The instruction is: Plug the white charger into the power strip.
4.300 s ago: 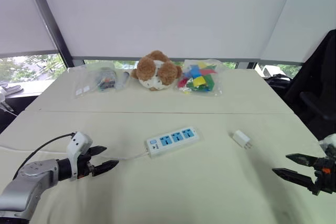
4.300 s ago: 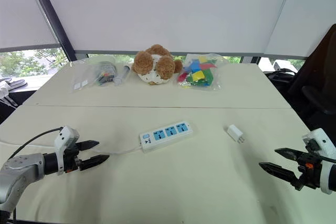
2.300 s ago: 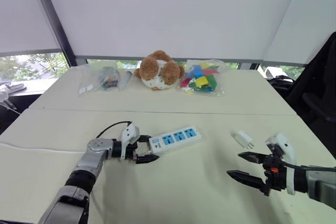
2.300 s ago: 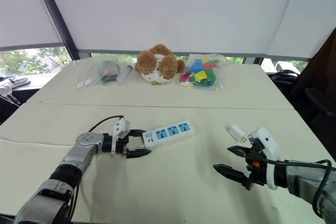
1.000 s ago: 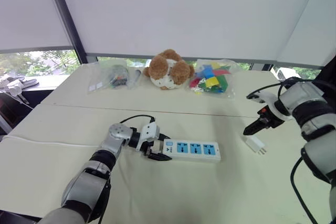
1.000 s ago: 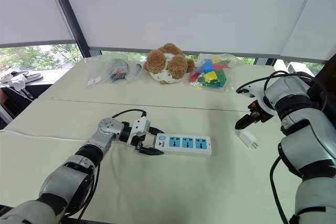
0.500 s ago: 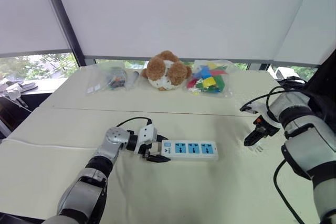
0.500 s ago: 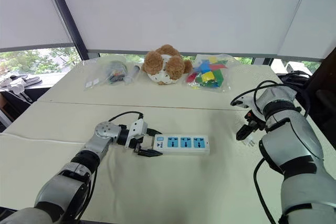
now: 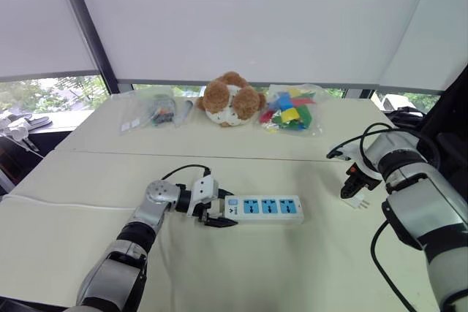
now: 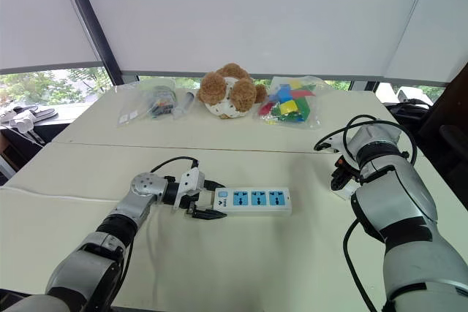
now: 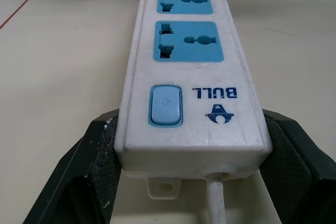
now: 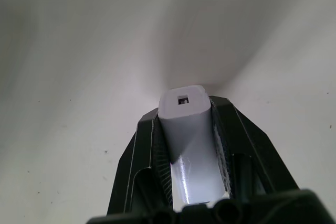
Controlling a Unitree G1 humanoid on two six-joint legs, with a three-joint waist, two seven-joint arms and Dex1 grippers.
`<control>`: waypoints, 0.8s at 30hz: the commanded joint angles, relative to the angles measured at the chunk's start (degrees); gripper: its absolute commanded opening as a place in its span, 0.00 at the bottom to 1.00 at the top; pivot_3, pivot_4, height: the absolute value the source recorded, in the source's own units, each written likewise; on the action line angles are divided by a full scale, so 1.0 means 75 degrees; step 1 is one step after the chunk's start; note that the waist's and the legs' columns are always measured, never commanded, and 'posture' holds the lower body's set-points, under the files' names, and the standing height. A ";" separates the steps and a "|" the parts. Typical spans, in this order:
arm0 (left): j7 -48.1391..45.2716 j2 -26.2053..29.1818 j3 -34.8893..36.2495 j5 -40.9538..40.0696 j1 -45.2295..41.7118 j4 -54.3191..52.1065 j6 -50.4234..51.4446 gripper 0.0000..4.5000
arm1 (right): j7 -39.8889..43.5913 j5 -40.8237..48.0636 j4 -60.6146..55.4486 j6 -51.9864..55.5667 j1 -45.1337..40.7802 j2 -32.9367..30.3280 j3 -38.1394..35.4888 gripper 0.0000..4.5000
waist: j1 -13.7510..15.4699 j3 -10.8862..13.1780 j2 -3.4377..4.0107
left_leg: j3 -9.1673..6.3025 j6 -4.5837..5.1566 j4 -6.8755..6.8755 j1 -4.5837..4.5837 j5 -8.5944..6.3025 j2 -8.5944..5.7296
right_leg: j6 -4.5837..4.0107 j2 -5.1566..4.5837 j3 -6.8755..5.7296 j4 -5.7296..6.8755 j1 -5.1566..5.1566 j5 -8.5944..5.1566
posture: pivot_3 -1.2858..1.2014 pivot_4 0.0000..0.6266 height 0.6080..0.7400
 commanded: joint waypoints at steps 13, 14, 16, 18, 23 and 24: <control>-0.1633 0.0297 -0.0394 0.0281 -0.1033 0.1289 0.0550 0.67 | 0.1835 0.5349 -0.6905 0.0654 0.2790 -0.0189 -0.4758 0.15 | -0.0058 -0.0006 -0.0049 | -0.0033 -0.0004 -0.0012 -0.0012 0.0002 0.0004 | 0.0017 0.0010 -0.0021 -0.0003 -0.0002 0.0007 | 0.52 0.24 0.99; -0.1729 0.0340 -0.0417 0.0332 -0.1113 0.1389 0.0463 0.67 | 0.1633 0.5718 -0.7406 0.0755 0.3221 0.0000 -0.5051 0.15 | -0.0080 -0.0004 -0.0045 | -0.0029 -0.0003 -0.0010 -0.0019 0.0002 0.0004 | 0.0017 0.0008 -0.0021 -0.0002 -0.0007 0.0007 | 0.52 0.24 0.99; -0.1867 0.0382 -0.0481 0.0374 -0.1264 0.1584 0.0390 0.67 | 0.1072 0.6252 -0.8148 0.0730 0.4068 0.0462 -0.5525 0.15 | -0.0126 -0.0002 -0.0046 | -0.0019 -0.0004 -0.0007 -0.0022 0.0002 0.0004 | 0.0017 0.0005 -0.0015 -0.0002 -0.0017 0.0007 | 0.52 0.24 0.99; -0.1902 0.0462 -0.0601 0.0299 -0.1335 0.1569 0.0540 0.67 | 0.0601 0.6475 -0.8759 0.0511 0.4798 0.0855 -0.5653 0.15 | -0.0201 -0.0002 -0.0047 | -0.0021 -0.0003 -0.0009 -0.0019 0.0003 0.0004 | 0.0016 0.0007 -0.0013 0.0005 -0.0025 0.0007 | 0.52 0.24 0.99; -0.1902 0.0526 -0.0937 0.0199 -0.1480 0.1775 0.0346 0.67 | -0.0099 0.6540 -0.9348 -0.0529 0.6037 0.1619 -0.5463 0.15 | -0.0251 0.0000 -0.0050 | -0.0027 -0.0003 -0.0006 -0.0009 0.0003 0.0005 | 0.0016 0.0011 -0.0013 0.0029 -0.0024 0.0006 | 0.52 0.24 0.99; -0.1902 0.0537 -0.0986 0.0166 -0.1486 0.1777 0.0344 0.67 | -0.0176 0.6526 -0.9358 -0.0714 0.6159 0.1714 -0.5399 0.15 | -0.0249 0.0000 -0.0050 | -0.0026 -0.0003 -0.0006 -0.0009 0.0003 0.0005 | 0.0016 0.0011 -0.0012 0.0032 -0.0025 0.0006 | 0.52 0.24 0.99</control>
